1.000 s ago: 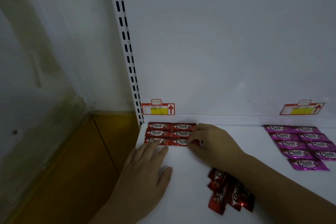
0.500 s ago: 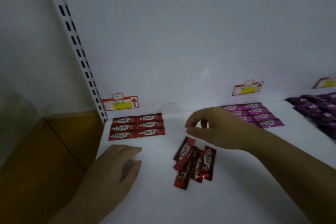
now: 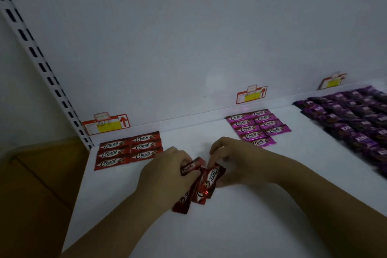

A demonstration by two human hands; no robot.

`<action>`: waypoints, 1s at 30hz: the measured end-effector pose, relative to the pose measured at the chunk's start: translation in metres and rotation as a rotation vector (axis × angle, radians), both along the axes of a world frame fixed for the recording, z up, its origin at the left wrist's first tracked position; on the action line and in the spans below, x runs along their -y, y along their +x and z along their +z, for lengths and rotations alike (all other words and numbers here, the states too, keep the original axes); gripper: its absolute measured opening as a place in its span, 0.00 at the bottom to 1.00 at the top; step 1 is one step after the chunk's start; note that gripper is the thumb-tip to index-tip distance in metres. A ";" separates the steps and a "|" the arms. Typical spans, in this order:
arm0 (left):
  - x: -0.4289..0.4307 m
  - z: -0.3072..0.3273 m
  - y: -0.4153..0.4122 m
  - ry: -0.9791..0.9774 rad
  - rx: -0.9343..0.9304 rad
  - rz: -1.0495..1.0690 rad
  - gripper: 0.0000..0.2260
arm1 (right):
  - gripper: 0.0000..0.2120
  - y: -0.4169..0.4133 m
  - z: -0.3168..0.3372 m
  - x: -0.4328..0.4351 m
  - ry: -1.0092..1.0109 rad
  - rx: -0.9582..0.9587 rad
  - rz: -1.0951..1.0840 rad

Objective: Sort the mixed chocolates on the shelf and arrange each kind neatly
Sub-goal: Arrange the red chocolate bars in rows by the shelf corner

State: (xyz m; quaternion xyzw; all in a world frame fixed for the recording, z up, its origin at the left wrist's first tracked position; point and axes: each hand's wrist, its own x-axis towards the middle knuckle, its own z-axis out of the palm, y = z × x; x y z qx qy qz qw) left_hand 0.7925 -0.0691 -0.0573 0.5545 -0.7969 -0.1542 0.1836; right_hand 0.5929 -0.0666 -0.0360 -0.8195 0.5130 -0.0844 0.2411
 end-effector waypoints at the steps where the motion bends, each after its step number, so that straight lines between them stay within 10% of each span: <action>1: 0.000 -0.002 0.000 -0.005 -0.025 0.006 0.11 | 0.14 -0.001 -0.001 0.000 -0.004 0.031 -0.008; 11: 0.000 -0.006 0.010 0.125 -0.334 0.066 0.10 | 0.04 -0.011 -0.004 0.006 0.084 0.238 -0.095; 22: 0.001 -0.006 0.013 0.063 -0.407 0.003 0.13 | 0.08 -0.011 0.003 0.003 0.372 0.897 -0.278; 30: 0.000 -0.006 0.015 -0.033 -0.413 -0.058 0.14 | 0.12 -0.004 0.000 0.000 0.295 0.758 -0.267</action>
